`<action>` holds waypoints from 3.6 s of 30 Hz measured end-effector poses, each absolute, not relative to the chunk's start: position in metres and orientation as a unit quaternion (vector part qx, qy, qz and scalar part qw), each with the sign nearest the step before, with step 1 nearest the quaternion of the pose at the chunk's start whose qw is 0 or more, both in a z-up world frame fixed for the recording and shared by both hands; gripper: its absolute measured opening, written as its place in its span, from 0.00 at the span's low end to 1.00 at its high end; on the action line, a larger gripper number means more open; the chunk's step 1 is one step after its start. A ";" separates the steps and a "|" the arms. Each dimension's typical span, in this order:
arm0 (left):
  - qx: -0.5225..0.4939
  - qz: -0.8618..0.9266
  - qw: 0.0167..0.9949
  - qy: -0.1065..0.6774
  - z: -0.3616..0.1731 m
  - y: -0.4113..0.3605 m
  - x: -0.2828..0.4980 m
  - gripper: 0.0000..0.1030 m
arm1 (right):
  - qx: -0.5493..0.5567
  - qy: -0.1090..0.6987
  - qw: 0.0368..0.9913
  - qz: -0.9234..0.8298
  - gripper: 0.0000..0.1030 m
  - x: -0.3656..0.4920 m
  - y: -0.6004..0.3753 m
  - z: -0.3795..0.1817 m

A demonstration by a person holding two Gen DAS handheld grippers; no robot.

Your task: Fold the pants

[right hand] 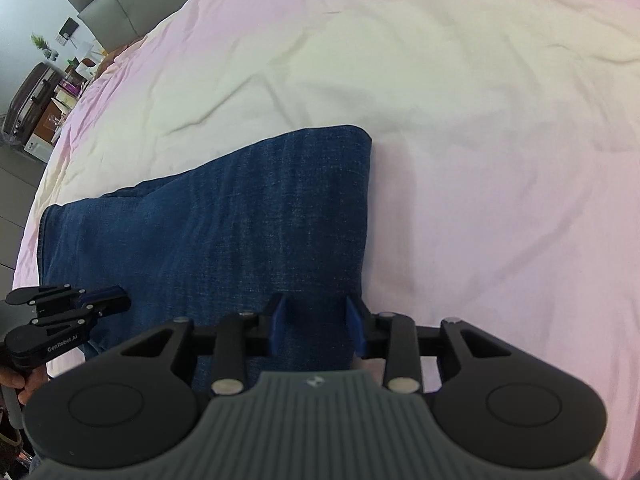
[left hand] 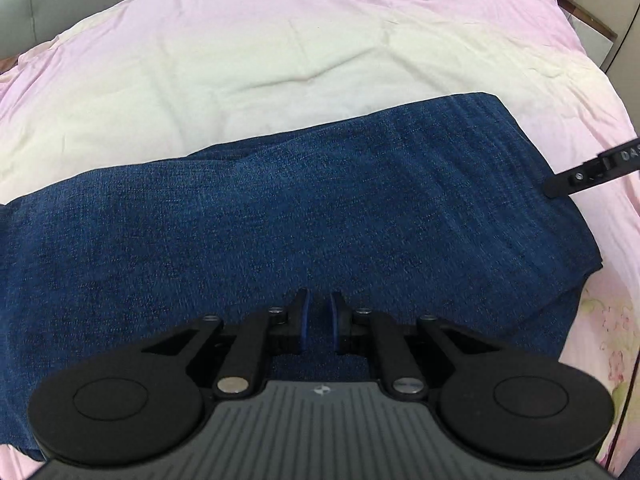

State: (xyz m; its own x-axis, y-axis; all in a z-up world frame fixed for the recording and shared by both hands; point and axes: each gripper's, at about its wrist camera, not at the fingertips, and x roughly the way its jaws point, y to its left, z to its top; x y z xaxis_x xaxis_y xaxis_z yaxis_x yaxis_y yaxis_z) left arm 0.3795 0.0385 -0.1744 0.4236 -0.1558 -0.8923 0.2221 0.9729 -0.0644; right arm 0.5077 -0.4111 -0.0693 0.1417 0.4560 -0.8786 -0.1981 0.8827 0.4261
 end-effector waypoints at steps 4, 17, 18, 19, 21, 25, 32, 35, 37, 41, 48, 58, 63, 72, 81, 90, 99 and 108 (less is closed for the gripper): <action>0.041 -0.114 0.842 0.526 -0.176 0.039 0.374 0.12 | 0.162 0.640 0.718 0.219 0.48 0.519 -0.427 -0.099; 0.042 -0.120 0.839 0.529 -0.192 0.038 0.379 0.10 | 0.143 0.631 0.722 0.245 0.15 0.521 -0.411 -0.092; 0.045 -0.121 0.840 0.527 -0.193 0.037 0.379 0.10 | 0.138 0.628 0.725 0.248 0.13 0.520 -0.410 -0.080; 0.047 -0.122 0.841 0.525 -0.194 0.037 0.378 0.10 | 0.133 0.624 0.729 0.250 0.12 0.520 -0.407 -0.068; 0.045 -0.124 0.843 0.521 -0.193 0.039 0.374 0.10 | 0.128 0.609 0.737 0.265 0.10 0.517 -0.401 -0.040; 0.035 -0.131 0.852 0.506 -0.186 0.045 0.366 0.08 | 0.108 0.579 0.748 0.306 0.09 0.511 -0.371 0.025; -0.020 -0.166 0.856 0.489 -0.180 0.060 0.335 0.05 | 0.057 0.568 0.760 0.312 0.09 0.499 -0.309 0.100; -0.031 -0.166 0.855 0.490 -0.183 0.062 0.333 0.02 | 0.028 0.572 0.757 0.315 0.09 0.493 -0.271 0.119; -0.025 -0.186 0.851 0.491 -0.175 0.068 0.325 0.03 | 0.013 0.575 0.756 0.311 0.09 0.488 -0.247 0.126; -0.049 -0.197 0.857 0.473 -0.142 0.109 0.303 0.04 | 0.011 0.587 0.751 0.304 0.09 0.485 -0.202 0.136; -0.067 -0.115 0.892 0.432 -0.082 0.224 0.285 0.05 | -0.004 0.589 0.750 0.301 0.09 0.480 -0.110 0.138; -0.104 -0.051 0.890 0.441 -0.089 0.313 0.287 0.05 | -0.038 0.618 0.718 0.320 0.09 0.464 0.026 0.078; -0.124 -0.055 0.885 0.445 -0.106 0.325 0.286 0.05 | -0.069 0.633 0.702 0.320 0.09 0.456 0.079 0.034; -0.151 -0.056 0.879 0.449 -0.112 0.337 0.280 0.05 | -0.075 0.648 0.679 0.338 0.40 0.452 0.118 -0.016; -0.265 -0.066 0.858 0.435 -0.104 0.314 0.285 0.50 | -0.091 0.584 0.730 0.343 0.37 0.451 0.047 0.042; -0.310 -0.002 0.841 0.443 -0.134 0.300 0.294 0.38 | -0.153 0.567 0.744 0.320 0.19 0.418 -0.073 0.017; -0.066 -0.039 0.913 0.400 -0.046 0.232 0.285 0.20 | -0.153 0.581 0.714 0.359 0.14 0.392 -0.103 -0.009; -0.047 0.014 0.869 0.492 -0.148 0.267 0.298 0.21 | -0.162 0.592 0.692 0.380 0.12 0.368 -0.052 -0.059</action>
State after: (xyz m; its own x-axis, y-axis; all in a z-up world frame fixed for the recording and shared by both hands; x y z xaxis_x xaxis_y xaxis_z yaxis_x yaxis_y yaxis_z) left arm 0.2979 0.2666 -0.1475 0.5154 -0.0217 -0.8567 -0.0702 0.9953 -0.0674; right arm 0.3682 -0.0516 -0.0590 0.0096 0.3338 -0.9426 -0.7169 0.6594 0.2263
